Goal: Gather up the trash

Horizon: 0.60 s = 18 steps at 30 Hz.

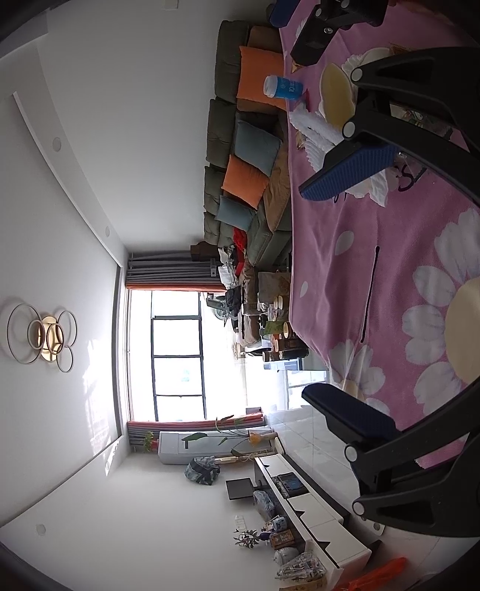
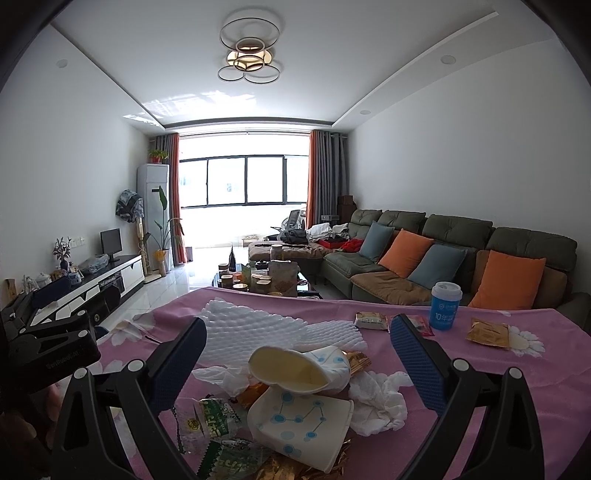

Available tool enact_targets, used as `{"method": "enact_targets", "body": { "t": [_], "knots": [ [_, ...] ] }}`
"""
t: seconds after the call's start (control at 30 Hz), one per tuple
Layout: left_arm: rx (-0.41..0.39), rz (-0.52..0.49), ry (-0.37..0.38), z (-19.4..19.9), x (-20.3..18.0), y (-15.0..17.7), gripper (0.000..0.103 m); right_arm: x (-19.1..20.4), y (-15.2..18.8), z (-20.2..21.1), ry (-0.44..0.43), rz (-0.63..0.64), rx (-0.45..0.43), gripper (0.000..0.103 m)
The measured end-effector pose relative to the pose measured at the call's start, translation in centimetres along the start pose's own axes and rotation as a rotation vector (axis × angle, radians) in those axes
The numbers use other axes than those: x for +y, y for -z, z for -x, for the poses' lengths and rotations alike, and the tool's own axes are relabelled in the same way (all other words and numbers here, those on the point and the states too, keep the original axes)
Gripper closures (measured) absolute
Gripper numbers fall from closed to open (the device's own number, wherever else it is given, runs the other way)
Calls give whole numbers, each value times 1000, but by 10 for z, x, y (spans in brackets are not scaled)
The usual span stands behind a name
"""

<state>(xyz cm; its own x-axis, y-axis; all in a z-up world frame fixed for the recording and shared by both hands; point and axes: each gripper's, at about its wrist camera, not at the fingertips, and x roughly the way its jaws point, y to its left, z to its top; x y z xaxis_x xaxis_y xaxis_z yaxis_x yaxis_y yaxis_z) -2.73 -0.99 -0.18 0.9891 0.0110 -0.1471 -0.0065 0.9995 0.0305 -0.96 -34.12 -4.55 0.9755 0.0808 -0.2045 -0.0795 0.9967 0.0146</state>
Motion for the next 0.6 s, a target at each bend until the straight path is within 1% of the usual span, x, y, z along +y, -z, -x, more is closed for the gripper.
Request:
{"method": "enact_targets", "body": {
  "t": [0.6],
  "knots": [
    [-3, -1, 0, 0, -1, 1, 6, 1, 3, -1, -4, -2, 0, 7]
  ]
}}
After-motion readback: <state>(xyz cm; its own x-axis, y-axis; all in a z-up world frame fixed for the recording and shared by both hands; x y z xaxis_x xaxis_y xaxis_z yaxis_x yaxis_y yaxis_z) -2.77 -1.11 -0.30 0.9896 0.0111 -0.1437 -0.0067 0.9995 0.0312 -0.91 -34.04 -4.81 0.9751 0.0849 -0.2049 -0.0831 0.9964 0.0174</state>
